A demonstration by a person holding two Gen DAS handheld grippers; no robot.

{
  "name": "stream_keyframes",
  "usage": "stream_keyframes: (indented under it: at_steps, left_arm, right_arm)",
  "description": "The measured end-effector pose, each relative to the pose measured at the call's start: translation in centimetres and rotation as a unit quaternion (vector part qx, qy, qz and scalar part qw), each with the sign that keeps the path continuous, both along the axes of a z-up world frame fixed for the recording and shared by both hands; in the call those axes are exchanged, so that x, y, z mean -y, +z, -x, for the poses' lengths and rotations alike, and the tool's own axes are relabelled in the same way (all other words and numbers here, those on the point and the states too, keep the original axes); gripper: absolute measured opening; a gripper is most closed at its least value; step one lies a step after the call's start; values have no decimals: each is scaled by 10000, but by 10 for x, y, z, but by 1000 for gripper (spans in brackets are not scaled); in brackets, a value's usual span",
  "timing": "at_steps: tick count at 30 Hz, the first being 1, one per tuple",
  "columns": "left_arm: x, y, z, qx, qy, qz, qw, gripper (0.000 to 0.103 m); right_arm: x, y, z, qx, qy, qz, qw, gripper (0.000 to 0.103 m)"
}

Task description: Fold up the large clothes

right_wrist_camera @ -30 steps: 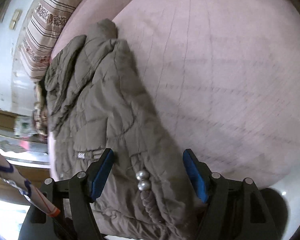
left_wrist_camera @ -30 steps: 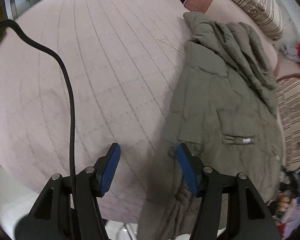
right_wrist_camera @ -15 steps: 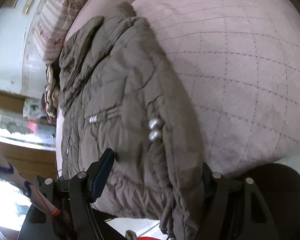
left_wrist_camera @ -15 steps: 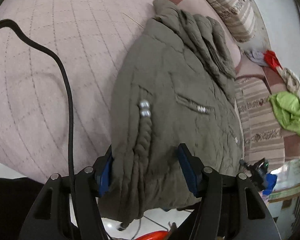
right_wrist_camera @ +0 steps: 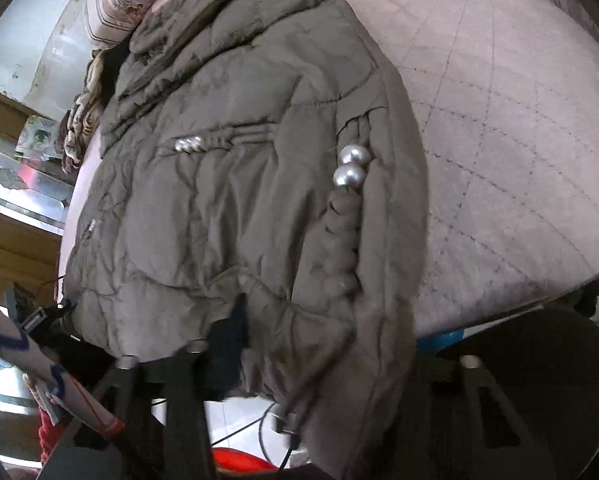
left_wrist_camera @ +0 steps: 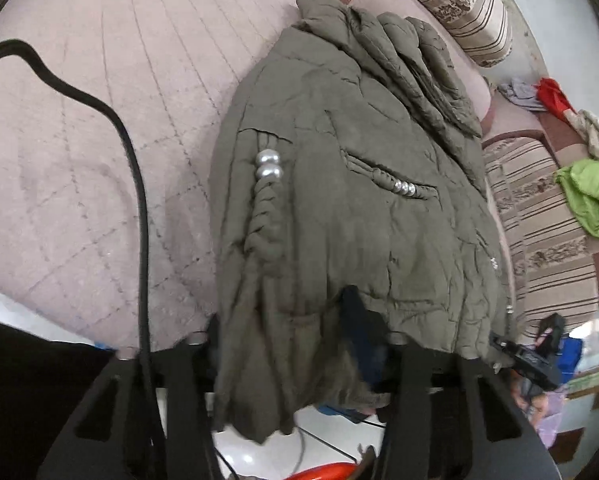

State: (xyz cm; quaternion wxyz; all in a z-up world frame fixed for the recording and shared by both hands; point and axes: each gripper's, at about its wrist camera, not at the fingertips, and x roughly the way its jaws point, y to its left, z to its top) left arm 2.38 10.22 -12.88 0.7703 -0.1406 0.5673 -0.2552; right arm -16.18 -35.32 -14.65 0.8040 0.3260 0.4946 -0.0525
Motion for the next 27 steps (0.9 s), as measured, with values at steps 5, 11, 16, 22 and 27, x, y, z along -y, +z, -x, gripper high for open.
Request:
stream_keyframes:
  at_steps: [5,11,16,22,27]
  left_arm:
    - [-3,42,0,423,139,48,9990,18]
    - [7,93,-23,925,241,246,9951,17]
    - [28,122,-54,1247,334,152,9915,17]
    - [65,152,-121,1654,589,-40,9845,17]
    - [106,166,-185,1846,707,-419,9794,17]
  right_arm:
    - [3,48,3,556,155,-74,9983,21]
    - [8,114,-21,1425,272,-188,9892,20]
    - [15,160,-63,1888,267,-5,9816,19]
    - [49,191,-141,2101,-97,24,9776,19]
    - [90,190,-211,1938,-560,8,9794,19]
